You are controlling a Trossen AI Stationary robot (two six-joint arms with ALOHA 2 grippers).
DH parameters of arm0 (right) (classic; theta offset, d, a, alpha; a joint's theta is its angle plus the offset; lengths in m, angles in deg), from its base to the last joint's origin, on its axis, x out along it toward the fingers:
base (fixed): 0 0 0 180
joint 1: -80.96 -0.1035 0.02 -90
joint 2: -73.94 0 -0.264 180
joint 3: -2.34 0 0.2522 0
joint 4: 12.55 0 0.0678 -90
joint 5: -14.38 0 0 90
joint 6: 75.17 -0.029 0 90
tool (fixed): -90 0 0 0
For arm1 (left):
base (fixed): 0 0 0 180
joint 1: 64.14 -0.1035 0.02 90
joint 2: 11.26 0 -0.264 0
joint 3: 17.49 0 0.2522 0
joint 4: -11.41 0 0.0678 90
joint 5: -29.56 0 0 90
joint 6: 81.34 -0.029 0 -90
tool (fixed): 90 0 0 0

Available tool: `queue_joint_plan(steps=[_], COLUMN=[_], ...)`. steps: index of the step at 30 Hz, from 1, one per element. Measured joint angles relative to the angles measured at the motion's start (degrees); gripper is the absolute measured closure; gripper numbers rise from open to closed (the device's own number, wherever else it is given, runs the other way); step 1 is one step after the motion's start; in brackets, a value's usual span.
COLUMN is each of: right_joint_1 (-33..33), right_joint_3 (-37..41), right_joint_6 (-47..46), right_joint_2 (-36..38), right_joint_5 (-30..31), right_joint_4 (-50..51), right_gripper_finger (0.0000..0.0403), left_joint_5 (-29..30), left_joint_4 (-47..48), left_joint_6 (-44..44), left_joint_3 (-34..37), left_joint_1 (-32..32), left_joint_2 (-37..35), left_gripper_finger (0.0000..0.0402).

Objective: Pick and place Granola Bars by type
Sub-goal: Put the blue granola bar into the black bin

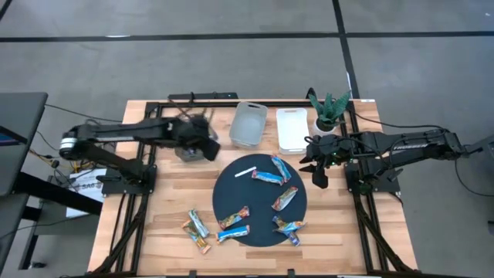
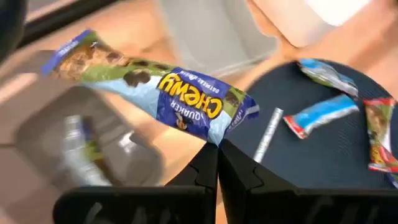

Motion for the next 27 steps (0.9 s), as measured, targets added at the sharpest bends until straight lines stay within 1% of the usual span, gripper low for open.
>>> queue_joint_plan(steps=[4,10,14,16,19,24,27], right_joint_1=[0.01,-0.01,-0.01,-0.01,-0.01,-0.01,-0.01], right_joint_3=[0.00,0.00,0.00,0.00,0.00,0.00,0.00], right_joint_6=[-0.09,-0.63,-0.64,-0.76,-1.07,-1.12,-1.59], right_joint_2=[0.00,0.00,0.00,0.00,0.00,0.00,0.00], right_joint_5=[0.00,0.09,0.22,0.22,0.75,1.09,1.09], right_joint_4=[-0.04,-0.43,-0.44,-0.44,-0.44,-0.44,-0.45], right_gripper_finger=[0.0275,0.0275,0.0275,0.0275,0.0275,0.0275,0.0275], left_joint_5=[-0.84,-1.33,0.26,0.77,1.39,3.01,0.19], left_joint_4=[4.56,15.28,16.48,16.66,16.84,17.18,15.99], left_joint_6=[0.18,2.04,2.05,2.05,2.05,1.92,-1.36], left_joint_3=[0.00,0.00,0.00,0.00,0.00,0.00,0.00], left_joint_1=[-2.05,-4.44,-4.57,-4.58,-4.94,-6.65,-6.99], left_joint_2=[-2.22,-2.25,-1.93,-2.00,-1.98,-1.98,-1.98], left_gripper_finger=[0.0401,0.0401,0.0401,0.0394,0.0367,0.0296,0.0263])
